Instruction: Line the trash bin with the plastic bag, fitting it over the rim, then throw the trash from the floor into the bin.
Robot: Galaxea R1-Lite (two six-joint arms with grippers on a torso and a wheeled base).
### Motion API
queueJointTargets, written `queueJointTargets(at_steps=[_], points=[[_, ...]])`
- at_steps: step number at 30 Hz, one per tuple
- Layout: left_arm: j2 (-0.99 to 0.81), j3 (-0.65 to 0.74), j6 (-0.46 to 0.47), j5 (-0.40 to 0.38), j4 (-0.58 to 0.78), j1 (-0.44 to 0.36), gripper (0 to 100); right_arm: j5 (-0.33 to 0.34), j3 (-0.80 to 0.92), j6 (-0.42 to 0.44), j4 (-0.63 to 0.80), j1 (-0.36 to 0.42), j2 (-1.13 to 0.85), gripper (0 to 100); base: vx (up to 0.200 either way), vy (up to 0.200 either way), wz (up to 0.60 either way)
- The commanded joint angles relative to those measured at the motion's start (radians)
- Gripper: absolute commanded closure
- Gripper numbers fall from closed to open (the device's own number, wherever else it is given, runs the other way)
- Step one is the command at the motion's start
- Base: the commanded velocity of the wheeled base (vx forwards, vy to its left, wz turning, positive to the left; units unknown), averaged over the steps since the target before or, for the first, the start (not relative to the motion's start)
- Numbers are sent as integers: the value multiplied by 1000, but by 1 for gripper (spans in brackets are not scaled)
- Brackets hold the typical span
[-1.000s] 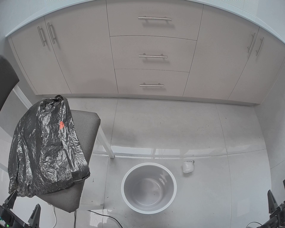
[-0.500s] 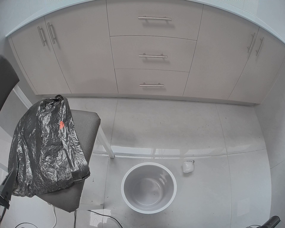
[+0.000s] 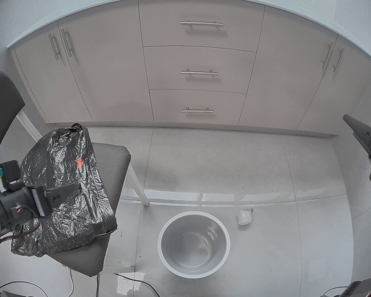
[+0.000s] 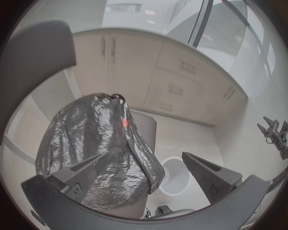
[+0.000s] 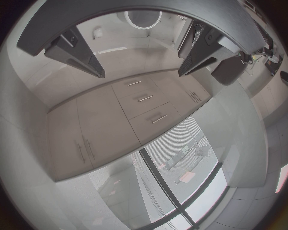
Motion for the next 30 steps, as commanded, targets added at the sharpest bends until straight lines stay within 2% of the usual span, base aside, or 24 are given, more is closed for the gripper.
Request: queueJointTargets(at_steps=[1,4,10,16,22,26,30], points=[[412,-73,-49,114,-92,-200,0,8,-17,73,-123,43,246,0,0,0,0],[472,-78,-46,177,-118,-225,0,7,-20,71,-123,31,240,0,0,0,0],[584,-92,-44,382,-153,-272,0,11,-22,71,-123,30,242,0,0,0,0],[576,-118,-12,439,-138,-307,0,11,-23,71,-123,30,246,0,0,0,0],[567,-118,48,453,-112,-311,0,11,-23,71,-123,28,243,0,0,0,0],[578,-113,94,562,-67,-309,0,10,-23,71,-123,28,246,0,0,0,0],[564,-98,141,586,-67,-311,0,11,-23,73,-123,28,253,0,0,0,0]])
